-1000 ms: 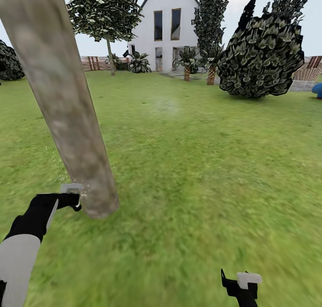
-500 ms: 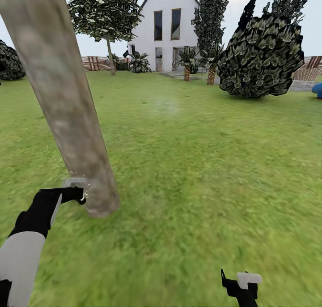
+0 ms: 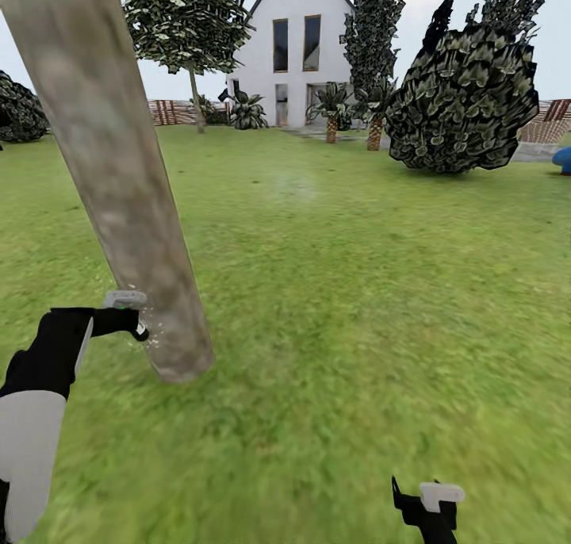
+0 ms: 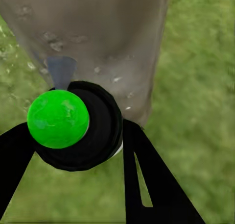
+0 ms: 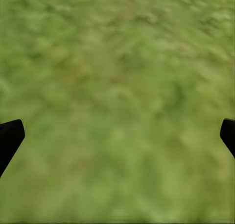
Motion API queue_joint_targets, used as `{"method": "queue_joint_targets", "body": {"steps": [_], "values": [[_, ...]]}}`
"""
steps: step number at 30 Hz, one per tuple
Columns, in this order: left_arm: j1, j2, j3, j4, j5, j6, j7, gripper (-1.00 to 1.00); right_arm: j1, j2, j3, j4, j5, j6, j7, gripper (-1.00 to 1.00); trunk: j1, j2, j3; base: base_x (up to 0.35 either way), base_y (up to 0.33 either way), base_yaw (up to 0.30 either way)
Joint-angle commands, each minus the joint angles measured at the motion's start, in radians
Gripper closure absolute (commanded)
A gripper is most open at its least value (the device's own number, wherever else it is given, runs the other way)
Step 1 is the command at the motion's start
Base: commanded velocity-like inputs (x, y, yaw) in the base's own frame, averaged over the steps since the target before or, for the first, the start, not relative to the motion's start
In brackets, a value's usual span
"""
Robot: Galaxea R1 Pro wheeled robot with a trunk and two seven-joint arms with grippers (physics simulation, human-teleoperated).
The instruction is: In the garden, pick up the pesticide atomizer on the floor and spray pesticide onto both trees until each tree trunk is fully covered.
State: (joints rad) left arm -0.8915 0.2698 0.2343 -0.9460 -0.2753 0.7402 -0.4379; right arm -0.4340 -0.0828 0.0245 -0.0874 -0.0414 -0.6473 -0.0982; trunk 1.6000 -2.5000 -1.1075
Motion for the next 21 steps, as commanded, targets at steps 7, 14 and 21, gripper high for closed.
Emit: {"method": "queue_joint_targets", "body": {"steps": [7, 14, 21], "values": [[0.002, 0.054, 0.004, -0.022, 0.000, 0.003, 0.000, 1.00, 0.000, 0.000, 0.000, 0.000, 0.000, 0.000, 0.000, -1.00, 0.000, 0.000, 0.000, -0.022, 0.007, 0.000], [0.014, 0.065, -0.001, -0.025, -0.004, 0.016, 0.001, 1.00, 0.001, 0.001, 0.000, 0.000, 0.000, 0.000, -0.001, -1.00, 0.000, 0.000, 0.000, 0.000, 0.000, 0.090], [0.016, 0.065, -0.004, -0.025, -0.003, 0.015, 0.002, 1.00, 0.000, 0.000, 0.000, 0.000, 0.000, 0.000, -0.002, -1.00, 0.000, 0.000, 0.000, 0.135, -0.187, 0.079]]}}
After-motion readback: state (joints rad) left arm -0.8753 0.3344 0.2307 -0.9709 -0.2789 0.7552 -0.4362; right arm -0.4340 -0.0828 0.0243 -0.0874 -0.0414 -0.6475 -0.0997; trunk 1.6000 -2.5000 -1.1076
